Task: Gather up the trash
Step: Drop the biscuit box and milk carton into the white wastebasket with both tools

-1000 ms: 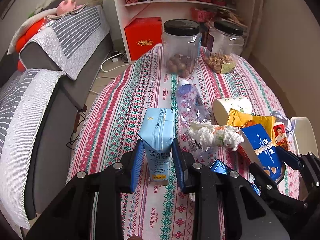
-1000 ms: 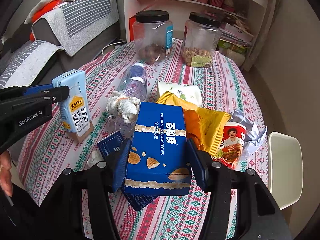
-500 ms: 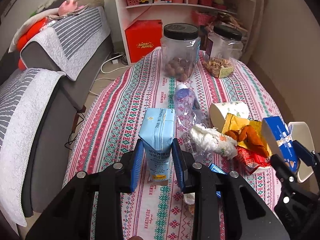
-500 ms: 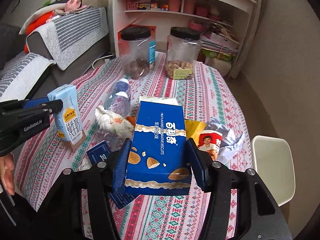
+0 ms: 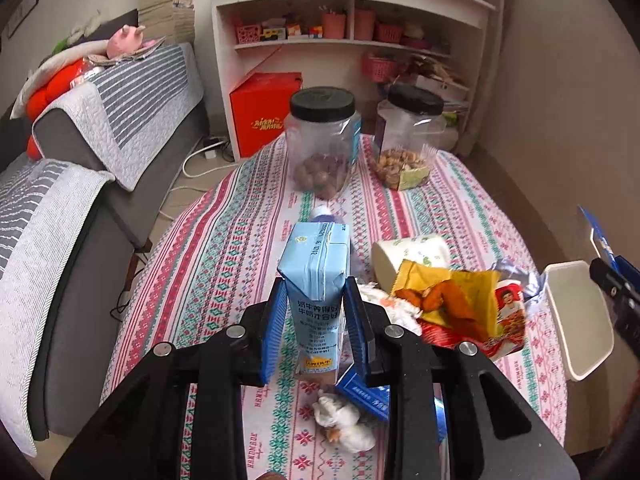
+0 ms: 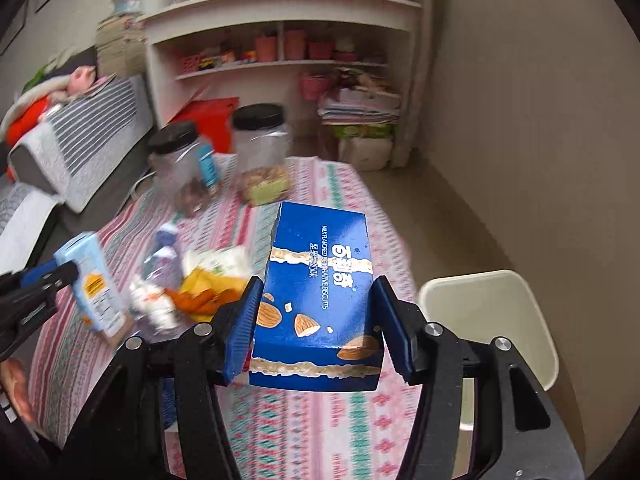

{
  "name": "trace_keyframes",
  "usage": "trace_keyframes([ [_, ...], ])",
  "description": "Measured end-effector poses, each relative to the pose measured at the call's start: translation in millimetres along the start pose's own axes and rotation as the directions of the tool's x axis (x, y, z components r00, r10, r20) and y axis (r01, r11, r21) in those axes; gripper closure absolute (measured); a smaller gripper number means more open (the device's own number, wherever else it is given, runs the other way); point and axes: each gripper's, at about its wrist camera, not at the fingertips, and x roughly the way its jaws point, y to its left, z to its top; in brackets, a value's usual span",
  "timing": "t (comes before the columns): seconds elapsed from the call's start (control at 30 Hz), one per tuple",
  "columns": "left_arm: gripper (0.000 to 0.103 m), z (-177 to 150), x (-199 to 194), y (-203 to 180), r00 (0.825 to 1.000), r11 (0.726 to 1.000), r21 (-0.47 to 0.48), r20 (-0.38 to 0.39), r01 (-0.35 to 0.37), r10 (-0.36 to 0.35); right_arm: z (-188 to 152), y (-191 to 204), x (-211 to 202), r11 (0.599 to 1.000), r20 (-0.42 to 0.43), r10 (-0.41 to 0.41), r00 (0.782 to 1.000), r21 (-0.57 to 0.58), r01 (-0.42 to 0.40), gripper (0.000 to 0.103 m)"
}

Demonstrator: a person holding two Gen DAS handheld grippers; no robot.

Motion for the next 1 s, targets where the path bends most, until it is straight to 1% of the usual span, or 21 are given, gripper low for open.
trace_keyframes([
  [0.13, 0.074, 3, -7, -9, 0.999, 1.000, -0.006, 0.028, 0.024, -0.024, 8, -44, 1, 0.995, 0.004, -0.072, 0.997, 0.069, 0.071, 0.049],
  [0.27, 0.074, 7, -13, -24, 0.996, 0.997, 0.009, 0.046, 0.080, -0.081, 15, -82, 4, 0.984, -0.006, -0.146, 0.989, 0.106, 0.146, 0.049],
  [0.33, 0.074, 6, -15, -32, 0.994, 0.996, 0.023, 0.052, 0.092, -0.093, 15, -103, 8, 0.975, -0.032, -0.170, 0.985, 0.141, 0.173, 0.049],
  [0.47, 0.074, 6, -14, -58, 0.991, 0.990, 0.053, 0.038, 0.127, -0.129, 14, -140, 19, 0.955, -0.094, -0.200, 0.975, 0.204, 0.216, 0.049],
  [0.53, 0.074, 7, -15, -74, 0.989, 0.987, 0.076, 0.030, 0.145, -0.147, 12, -160, 22, 0.935, -0.129, -0.221, 0.967, 0.255, 0.247, 0.047],
  [0.57, 0.074, 8, -15, -81, 0.987, 0.984, 0.086, 0.026, 0.154, -0.156, 11, -168, 22, 0.923, -0.138, -0.233, 0.963, 0.279, 0.264, 0.041],
  [0.6, 0.074, 10, -16, -92, 0.985, 0.981, 0.100, 0.020, 0.169, -0.172, 10, -179, 19, 0.908, -0.144, -0.252, 0.957, 0.308, 0.285, 0.028],
  [0.67, 0.074, 14, -18, -112, 0.979, 0.973, 0.117, 0.013, 0.200, -0.202, 8, -195, 12, 0.876, -0.138, -0.293, 0.946, 0.358, 0.323, 0.015],
  [0.73, 0.074, 17, -21, -139, 0.973, 0.962, 0.150, 0.015, 0.228, -0.232, 5, -209, 2, 0.847, -0.132, -0.319, 0.938, 0.404, 0.345, 0.013],
  [0.77, 0.074, 18, -22, -150, 0.971, 0.958, 0.166, 0.017, 0.234, -0.240, 3, -214, -1, 0.833, -0.133, -0.331, 0.934, 0.423, 0.355, 0.009],
  [0.8, 0.074, 18, -23, -164, 0.968, 0.952, 0.183, 0.015, 0.244, -0.251, 1, -220, -5, 0.818, -0.134, -0.342, 0.930, 0.444, 0.365, 0.008],
  [0.9, 0.074, 13, -21, -199, 0.955, 0.934, 0.206, -0.017, 0.292, -0.295, -2, -235, -10, 0.789, -0.135, -0.358, 0.924, 0.486, 0.376, 0.008],
  [1.0, 0.074, 3, -14, -238, 0.936, 0.911, 0.215, -0.073, 0.351, -0.344, -6, -243, -17, 0.768, -0.128, -0.378, 0.917, 0.510, 0.388, 0.008],
])
